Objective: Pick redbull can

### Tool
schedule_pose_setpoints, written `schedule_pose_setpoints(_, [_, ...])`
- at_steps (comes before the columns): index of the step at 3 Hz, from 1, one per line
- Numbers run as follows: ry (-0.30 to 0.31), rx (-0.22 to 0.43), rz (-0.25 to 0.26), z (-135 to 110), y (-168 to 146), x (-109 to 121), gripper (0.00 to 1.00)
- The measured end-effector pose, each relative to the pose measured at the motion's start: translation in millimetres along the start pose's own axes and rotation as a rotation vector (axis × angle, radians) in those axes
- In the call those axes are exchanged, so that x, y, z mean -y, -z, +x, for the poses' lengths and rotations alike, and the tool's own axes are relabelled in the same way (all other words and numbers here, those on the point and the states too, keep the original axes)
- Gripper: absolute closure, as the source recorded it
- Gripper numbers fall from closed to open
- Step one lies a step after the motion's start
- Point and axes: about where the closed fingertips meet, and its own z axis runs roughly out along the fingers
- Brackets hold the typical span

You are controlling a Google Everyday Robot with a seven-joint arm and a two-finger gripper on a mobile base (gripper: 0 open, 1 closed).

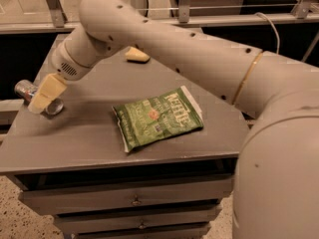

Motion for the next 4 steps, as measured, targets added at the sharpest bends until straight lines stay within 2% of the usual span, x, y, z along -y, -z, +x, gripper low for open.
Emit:
schedule_pose_setpoints(1, [-0.039,-0.004,-0.013,-3,-29,-3,0.0])
schedule_pose_setpoints(2, [-0.054,-0.046,0.004,-2,-49,-6,0.09])
schedule_pose_setpoints(3, [-0.06,-0.09,0.052,4,-58,-3,0.34])
schedule_pose_setpoints(4, [-0.059,-0.104,0.084,6,-55,2,0.56])
